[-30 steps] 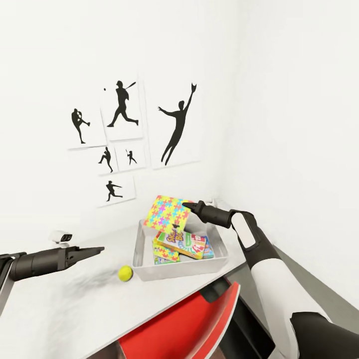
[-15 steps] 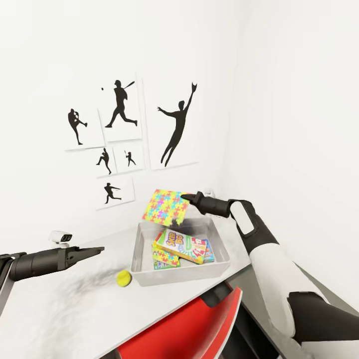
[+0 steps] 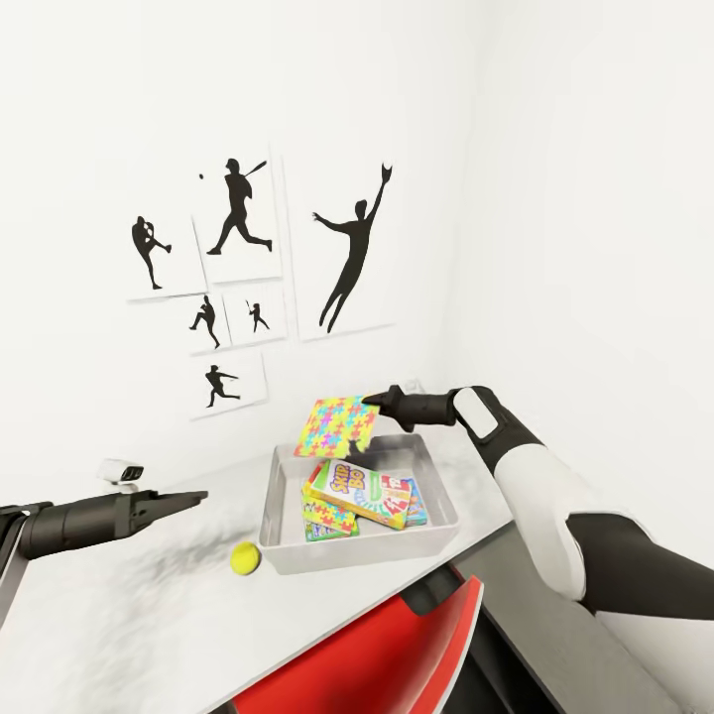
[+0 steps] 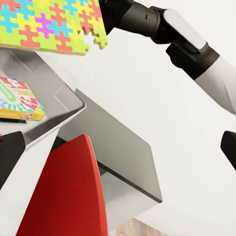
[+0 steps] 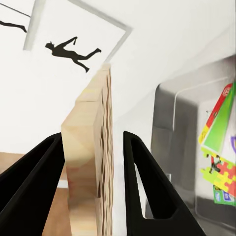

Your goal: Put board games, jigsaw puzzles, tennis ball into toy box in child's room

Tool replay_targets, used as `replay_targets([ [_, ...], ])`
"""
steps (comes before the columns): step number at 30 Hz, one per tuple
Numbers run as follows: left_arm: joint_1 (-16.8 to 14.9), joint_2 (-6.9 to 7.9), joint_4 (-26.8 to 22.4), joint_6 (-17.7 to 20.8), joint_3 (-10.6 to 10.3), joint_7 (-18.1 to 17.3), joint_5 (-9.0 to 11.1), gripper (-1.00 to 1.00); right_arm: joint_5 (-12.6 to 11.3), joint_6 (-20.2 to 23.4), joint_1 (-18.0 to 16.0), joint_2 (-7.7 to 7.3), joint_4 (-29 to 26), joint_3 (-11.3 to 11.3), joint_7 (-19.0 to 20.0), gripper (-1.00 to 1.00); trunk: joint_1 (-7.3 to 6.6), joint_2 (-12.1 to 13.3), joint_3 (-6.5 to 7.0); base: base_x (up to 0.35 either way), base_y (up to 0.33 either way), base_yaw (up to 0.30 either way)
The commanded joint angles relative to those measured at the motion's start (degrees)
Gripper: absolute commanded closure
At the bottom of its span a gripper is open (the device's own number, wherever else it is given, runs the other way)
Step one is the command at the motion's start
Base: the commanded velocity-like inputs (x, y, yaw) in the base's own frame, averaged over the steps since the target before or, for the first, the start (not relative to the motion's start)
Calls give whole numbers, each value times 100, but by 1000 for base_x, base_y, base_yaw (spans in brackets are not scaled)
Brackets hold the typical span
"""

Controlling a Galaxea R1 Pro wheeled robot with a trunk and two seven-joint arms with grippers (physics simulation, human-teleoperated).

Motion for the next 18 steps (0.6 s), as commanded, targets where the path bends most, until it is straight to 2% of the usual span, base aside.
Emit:
replay_targets([
  [1,0,2,-1,61,0,-24,-5,-100,34,19,-6,1,3,-14,24,100,4,-13,-14,1,0,0],
  [10,57,-5,-1,61,205,-24,-2,-100,39,30,21,-11,17,3,7,100,4,-13,-15,0,0,0],
  [18,64,-6,-1,61,228,-24,-6,-100,41,38,22,-11,44,-1,-1,100,4,-13,-72,0,0,0],
])
